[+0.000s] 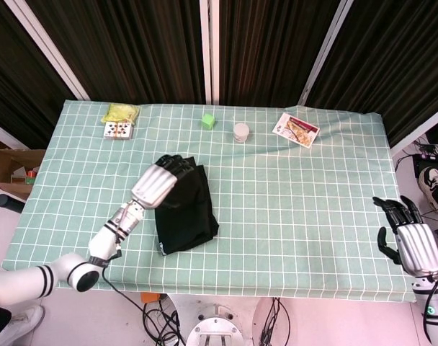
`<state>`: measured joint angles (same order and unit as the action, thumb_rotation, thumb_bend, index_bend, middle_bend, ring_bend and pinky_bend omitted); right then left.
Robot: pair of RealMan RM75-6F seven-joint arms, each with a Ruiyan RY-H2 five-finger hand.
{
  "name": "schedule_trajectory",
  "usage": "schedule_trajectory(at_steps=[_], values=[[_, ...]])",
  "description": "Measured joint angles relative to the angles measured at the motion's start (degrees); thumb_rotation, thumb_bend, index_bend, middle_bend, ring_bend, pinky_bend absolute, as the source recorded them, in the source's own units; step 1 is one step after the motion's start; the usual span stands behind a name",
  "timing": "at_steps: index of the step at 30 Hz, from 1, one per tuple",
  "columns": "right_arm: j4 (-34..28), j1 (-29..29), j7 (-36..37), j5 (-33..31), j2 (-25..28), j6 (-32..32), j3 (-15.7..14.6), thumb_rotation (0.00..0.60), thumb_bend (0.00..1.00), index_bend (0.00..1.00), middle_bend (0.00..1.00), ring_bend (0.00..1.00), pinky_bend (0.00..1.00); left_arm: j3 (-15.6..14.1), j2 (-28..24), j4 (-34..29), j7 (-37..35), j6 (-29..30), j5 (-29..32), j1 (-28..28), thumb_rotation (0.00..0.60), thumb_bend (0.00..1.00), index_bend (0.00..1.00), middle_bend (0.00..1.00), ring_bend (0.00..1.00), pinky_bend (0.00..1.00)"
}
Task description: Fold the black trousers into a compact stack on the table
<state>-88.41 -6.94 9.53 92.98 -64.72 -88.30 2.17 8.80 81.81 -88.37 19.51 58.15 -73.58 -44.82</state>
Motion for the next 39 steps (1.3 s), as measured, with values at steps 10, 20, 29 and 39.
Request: schedule_trajectory(at_steps=[10,20,29,39], values=[[-0.01,-0.21,-0.19,0.15,-0.26,0.2,0.15,0.6,0.7,0.14,0.25,0.16,0.11,-0.71,0.01,1.05,1.28,-5.73,9.23,0.68,0.237,0.36,0.22,0.2,0.11,0.18],[0.11,0.18,-0.08,-0.15,-0.29,0.06,0.06,0.6,0.7,0.14,0.25,0.16,0.11,-1.79,6.82,13.27,8.2,-12.16,18.24,-3.28,0.221,0.36,0.22,0.2,0.11,0.17],[-0.13,0.53,-0.1,0.13,0.05,-0.55,0.05,0.6,0.7,0.14,0.25,0.16,0.11,-1.06,5.51,9.89,8.27,-7.87,18.13,-2.87,0.215,0.36,0.22,0.2,0.11,0.17],[0.7,0.36,0.44,0.14,-0.69,0.01,-0.03,0.6,0.7,0.14,0.25,0.16,0.11,-2.35,-2.45,-5.09,3.32,-2.74,11.4,1.27,0.196,0.37,0.22,0.21,0.11,0.17]])
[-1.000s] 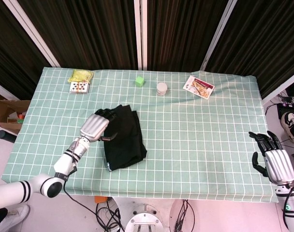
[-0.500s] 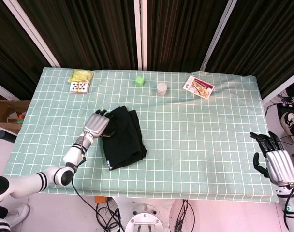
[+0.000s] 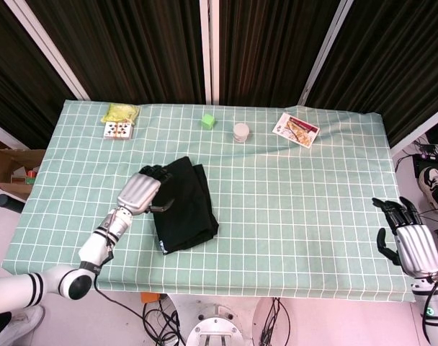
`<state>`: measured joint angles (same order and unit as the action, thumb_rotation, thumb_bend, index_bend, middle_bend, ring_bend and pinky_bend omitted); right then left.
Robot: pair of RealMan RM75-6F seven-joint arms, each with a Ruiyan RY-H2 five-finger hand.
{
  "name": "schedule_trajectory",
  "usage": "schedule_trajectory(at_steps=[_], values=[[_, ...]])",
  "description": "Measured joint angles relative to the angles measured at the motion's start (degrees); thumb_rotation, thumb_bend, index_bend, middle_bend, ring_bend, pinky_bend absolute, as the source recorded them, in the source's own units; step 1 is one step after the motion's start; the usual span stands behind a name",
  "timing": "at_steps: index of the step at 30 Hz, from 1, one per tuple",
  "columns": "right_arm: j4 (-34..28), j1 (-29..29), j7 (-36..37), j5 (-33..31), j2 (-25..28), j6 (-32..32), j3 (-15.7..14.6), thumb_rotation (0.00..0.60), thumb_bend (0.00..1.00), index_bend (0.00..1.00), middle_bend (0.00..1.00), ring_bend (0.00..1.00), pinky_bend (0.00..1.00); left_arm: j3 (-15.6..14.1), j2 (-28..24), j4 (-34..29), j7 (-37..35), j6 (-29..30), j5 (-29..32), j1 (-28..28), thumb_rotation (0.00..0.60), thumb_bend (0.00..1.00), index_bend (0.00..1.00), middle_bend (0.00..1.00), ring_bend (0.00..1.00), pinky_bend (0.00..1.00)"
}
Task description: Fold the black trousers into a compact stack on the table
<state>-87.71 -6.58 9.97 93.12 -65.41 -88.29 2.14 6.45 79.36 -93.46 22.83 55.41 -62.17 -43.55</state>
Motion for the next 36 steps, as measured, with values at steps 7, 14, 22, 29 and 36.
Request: schedule_trajectory(at_steps=[7,14,22,29,36], values=[[0.32,-0.05,0.42,-0.15,-0.03,-0.08,0.18,0.6,0.7,0.14,0.25,0.16,0.11,-0.6,4.34,5.8,0.1,-3.47,2.97,-0.77,0.19,0.38,0.22,0.21,0.11,0.17],[0.6,0.15,0.69,-0.1,-0.14,-0.14,-0.02,0.6,0.7,0.14,0.25,0.16,0.11,-1.25,8.26,12.43,1.99,-8.51,9.13,-2.66,0.192,0.38,0.22,0.22,0.11,0.17],[0.6,0.36,0.81,0.04,0.01,-0.68,0.07,0.6,0.7,0.14,0.25,0.16,0.11,-0.95,5.57,5.0,1.07,-2.1,3.77,-0.99,0.168,0.38,0.22,0.22,0.11,0.17],[0.82,0.08,0.9,0.03,-0.31,-0.07,0.03,0.6,0.7,0.14,0.25,0.16,0.11,-4.38,3.74,-4.21,0.35,2.26,-8.42,1.21,0.171,0.38,0.23,0.22,0.11,0.17],[0.82,0.23,0.87,0.04,-0.25,-0.23,-0.06,0.6,0.7,0.14,0.25,0.16,0.11,-6.78,7.44,-3.65,1.3,-0.96,-11.1,0.59,0.172,0.38,0.23,0.22,0.11,0.17]])
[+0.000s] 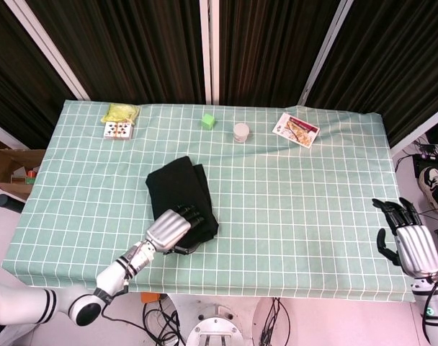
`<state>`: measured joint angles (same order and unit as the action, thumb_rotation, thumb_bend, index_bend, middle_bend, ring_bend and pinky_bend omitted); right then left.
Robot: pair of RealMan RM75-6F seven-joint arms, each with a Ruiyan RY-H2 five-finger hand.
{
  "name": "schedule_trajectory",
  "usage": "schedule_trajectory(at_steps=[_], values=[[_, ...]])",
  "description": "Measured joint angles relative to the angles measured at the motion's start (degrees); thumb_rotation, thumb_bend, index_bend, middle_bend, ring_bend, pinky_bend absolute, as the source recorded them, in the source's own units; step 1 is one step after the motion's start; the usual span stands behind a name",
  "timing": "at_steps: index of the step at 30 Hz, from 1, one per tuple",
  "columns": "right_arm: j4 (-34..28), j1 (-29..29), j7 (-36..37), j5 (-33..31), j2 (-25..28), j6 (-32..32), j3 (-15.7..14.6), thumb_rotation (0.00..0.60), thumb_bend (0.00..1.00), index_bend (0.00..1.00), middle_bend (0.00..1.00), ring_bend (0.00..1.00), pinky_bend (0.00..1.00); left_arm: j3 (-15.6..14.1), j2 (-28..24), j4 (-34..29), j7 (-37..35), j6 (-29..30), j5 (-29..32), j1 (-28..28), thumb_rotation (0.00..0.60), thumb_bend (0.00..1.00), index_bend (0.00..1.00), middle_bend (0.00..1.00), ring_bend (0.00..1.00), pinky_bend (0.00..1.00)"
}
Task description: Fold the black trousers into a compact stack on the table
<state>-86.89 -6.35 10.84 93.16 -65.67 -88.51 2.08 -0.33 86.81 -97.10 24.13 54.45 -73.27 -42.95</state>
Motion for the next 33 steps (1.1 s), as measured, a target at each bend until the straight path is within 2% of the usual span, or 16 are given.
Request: schedule_trajectory(at_steps=[10,15,21,25,30,33], values=[[0.36,0.42,0.51,-0.12,-0.03,-0.51,-0.07,0.6,0.7,0.14,0.25,0.16,0.11,-0.55,5.08,4.04,3.41,-3.93,2.71,-1.28,0.172,0.38,0.23,0.22,0.11,0.17],[0.26,0.81,0.73,0.0,0.33,-1.14,-0.1,0.6,0.69,0.14,0.25,0.16,0.11,0.48,4.07,2.41,2.39,-2.59,3.02,-0.82,0.169,0.38,0.23,0.22,0.11,0.17],[-0.88,0.96,-0.83,-1.43,1.8,0.7,-0.41,0.6,0.47,0.15,0.25,0.16,0.15,2.92,-3.17,-2.8,-1.33,6.6,0.34,2.6,0.17,0.36,0.23,0.22,0.11,0.17],[-2.3,0.76,-1.92,-3.77,4.26,3.13,-0.34,0.6,0.43,0.11,0.2,0.13,0.14,4.71,-9.44,-3.89,-3.31,14.73,0.72,7.18,0.217,0.27,0.23,0.21,0.11,0.16],[-2.43,0.78,-0.81,-6.07,5.8,3.95,0.57,0.6,0.4,0.02,0.12,0.03,0.05,5.41,-15.72,-1.61,-3.82,24.63,3.23,15.36,0.256,0.2,0.22,0.19,0.1,0.15],[-1.22,0.97,0.14,-5.78,5.67,3.41,0.7,0.6,0.4,0.0,0.09,0.0,0.01,4.57,-18.37,-0.33,-6.03,28.7,3.75,20.39,0.338,0.2,0.22,0.18,0.09,0.15]])
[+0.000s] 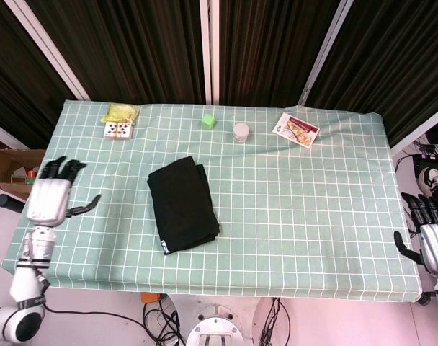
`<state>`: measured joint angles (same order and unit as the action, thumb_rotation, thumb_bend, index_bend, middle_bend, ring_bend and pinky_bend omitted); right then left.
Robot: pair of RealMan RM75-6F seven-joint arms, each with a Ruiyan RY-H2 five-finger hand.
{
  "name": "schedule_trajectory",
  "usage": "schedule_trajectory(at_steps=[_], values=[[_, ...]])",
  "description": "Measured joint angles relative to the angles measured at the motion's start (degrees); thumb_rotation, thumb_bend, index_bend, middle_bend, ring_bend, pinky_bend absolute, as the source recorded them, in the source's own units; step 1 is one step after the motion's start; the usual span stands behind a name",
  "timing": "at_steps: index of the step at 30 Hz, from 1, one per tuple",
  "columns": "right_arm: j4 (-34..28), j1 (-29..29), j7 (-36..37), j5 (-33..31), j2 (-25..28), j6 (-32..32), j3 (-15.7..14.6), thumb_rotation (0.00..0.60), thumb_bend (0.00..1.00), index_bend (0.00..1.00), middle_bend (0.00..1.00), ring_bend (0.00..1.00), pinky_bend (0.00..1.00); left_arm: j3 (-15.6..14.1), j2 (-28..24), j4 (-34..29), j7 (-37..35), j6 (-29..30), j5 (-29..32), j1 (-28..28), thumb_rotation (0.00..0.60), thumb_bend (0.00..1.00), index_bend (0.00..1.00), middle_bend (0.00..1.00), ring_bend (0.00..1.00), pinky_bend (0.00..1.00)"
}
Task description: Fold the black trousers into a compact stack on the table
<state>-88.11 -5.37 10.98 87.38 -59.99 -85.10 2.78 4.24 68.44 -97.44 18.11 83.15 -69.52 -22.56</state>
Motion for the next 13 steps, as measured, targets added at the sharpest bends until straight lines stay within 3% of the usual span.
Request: schedule_trajectory(at_steps=[5,13], values=[[1.6,0.87,0.52,1.9,-1.31,-2.12,-0.52,0.6,0.4,0.0,0.07,0.0,0.0,-3.82,-2.18,1.57,-5.24,6.84,-3.46,8.15,0.36,0.19,0.21,0.17,0.09,0.15],[1.86,1.66,0.84,3.71,-2.47,-2.27,-2.07,0.6,0.4,0.0,0.07,0.0,0.0,-10.82,-1.07,2.53,-5.24,16.66,-12.81,18.55,0.383,0.19,0.21,0.17,0.09,0.15]])
